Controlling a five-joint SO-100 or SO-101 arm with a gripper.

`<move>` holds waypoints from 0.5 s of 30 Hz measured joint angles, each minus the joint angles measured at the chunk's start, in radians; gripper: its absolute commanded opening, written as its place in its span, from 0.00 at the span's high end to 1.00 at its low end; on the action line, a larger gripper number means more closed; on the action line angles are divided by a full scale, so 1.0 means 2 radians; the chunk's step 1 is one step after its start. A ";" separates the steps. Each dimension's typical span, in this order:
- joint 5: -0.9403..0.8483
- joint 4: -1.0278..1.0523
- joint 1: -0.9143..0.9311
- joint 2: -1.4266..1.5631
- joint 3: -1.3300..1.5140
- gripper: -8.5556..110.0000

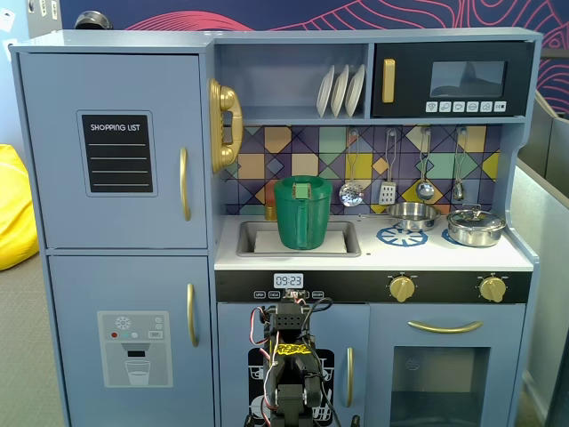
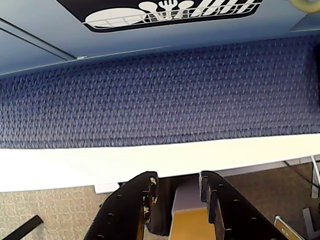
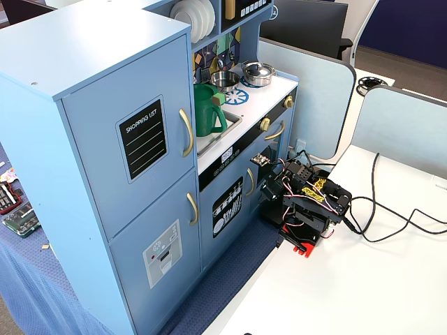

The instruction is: Open the left cabinet door

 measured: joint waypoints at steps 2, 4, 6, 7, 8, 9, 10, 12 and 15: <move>0.000 0.000 0.000 0.000 0.000 0.93; 0.000 0.000 -0.008 0.000 0.000 0.93; 0.000 0.000 -0.021 0.000 0.000 0.93; 0.000 0.000 -0.021 0.000 0.000 0.93; 0.000 0.000 -0.024 0.000 0.000 0.93; 0.000 0.000 -0.025 0.000 0.000 0.93; 0.001 0.000 -0.025 0.000 0.000 0.93; 0.013 -0.001 -0.040 0.000 0.000 0.93; 0.041 -0.018 -0.077 -0.001 -0.002 0.93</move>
